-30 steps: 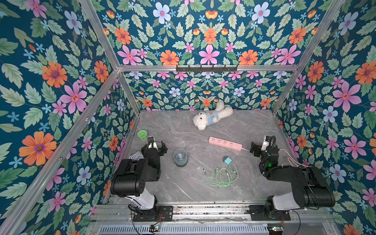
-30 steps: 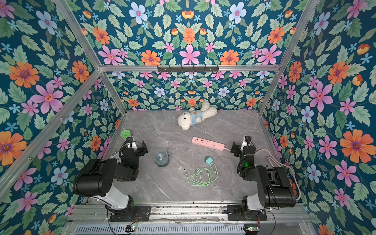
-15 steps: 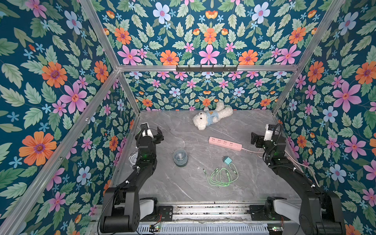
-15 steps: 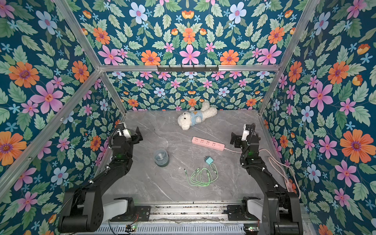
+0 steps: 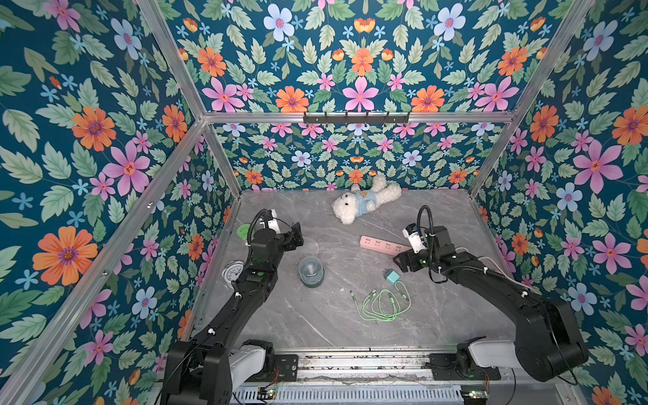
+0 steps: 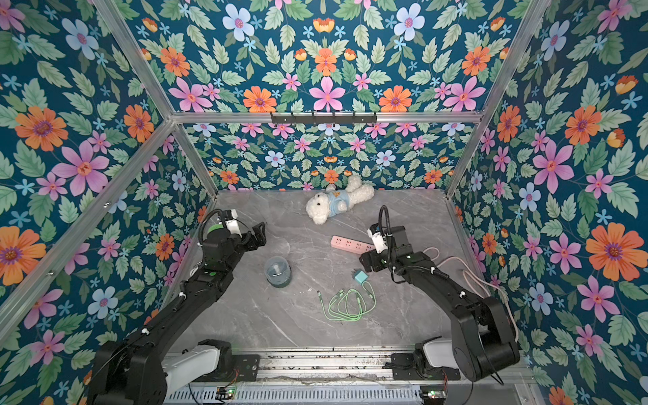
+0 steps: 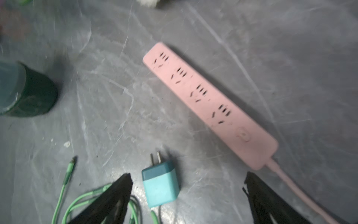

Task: Charge the cordless meat grinders
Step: Pick up the plug from the center of the board.

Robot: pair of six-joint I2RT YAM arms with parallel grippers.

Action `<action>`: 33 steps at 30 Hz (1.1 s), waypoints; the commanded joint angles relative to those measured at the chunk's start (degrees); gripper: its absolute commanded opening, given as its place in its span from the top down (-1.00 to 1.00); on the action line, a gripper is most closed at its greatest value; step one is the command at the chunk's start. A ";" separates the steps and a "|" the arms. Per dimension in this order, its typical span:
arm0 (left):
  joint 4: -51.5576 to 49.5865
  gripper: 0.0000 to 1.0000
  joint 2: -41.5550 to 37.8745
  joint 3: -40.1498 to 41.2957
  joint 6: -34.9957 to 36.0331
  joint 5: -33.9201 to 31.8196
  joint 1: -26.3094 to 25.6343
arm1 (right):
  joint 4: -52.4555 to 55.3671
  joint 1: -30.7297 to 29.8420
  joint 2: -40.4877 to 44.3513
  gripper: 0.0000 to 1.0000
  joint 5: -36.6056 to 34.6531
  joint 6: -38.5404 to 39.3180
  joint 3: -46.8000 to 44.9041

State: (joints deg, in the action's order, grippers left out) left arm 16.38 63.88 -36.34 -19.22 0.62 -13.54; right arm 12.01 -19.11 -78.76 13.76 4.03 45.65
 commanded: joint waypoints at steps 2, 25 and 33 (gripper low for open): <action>-1.23 -0.98 0.55 -0.20 -3.28 1.70 -2.24 | 8.38 -2.71 -3.91 -0.87 0.92 3.82 2.03; -2.98 -0.98 5.86 -2.37 -8.10 4.58 -6.37 | 12.40 -10.86 -18.61 0.16 -9.20 6.06 10.25; -5.30 -0.98 8.18 -5.17 -11.80 9.87 -7.41 | 17.71 -10.82 -18.71 0.39 -4.23 1.82 17.05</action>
State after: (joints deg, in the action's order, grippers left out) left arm 12.14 71.50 -40.71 -28.38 7.62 -20.51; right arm 26.41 -29.93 -97.38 6.92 7.57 60.95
